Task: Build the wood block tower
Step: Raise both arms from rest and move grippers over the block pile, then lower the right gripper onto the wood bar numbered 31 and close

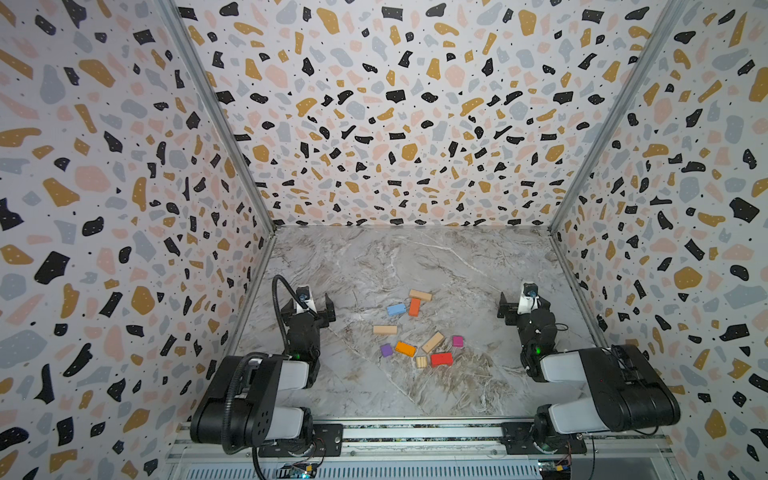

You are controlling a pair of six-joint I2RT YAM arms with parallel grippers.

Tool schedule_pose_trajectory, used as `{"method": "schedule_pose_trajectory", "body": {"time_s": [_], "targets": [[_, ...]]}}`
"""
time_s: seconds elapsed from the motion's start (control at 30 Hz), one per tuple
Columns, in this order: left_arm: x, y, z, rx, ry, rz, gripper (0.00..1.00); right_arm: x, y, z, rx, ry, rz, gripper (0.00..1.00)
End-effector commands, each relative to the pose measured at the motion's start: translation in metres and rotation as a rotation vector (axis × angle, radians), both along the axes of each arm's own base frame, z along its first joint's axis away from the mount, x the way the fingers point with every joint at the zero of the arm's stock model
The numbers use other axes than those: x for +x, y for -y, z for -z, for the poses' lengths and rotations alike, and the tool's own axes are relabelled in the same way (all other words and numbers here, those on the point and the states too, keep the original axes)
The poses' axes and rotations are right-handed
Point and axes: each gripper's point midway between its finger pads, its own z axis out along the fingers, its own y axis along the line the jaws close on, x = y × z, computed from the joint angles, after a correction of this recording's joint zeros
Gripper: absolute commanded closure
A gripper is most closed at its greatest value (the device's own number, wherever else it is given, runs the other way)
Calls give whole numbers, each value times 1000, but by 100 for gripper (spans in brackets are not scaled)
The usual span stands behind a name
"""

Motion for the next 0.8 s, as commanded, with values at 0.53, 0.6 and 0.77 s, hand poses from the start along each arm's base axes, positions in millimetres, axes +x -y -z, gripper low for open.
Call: {"method": "schedule_pose_trajectory", "body": {"time_s": [0.53, 0.6, 0.77], "targets": [[14, 107, -97, -151, -343, 244, 0, -25, -120, -39, 375, -517, -367, 1], [1, 116, -85, -109, -402, 257, 0, -38, -136, -30, 429, -623, -430, 1], [-16, 124, -68, -97, -431, 255, 0, -61, -153, -17, 374, -719, -389, 1]]}}
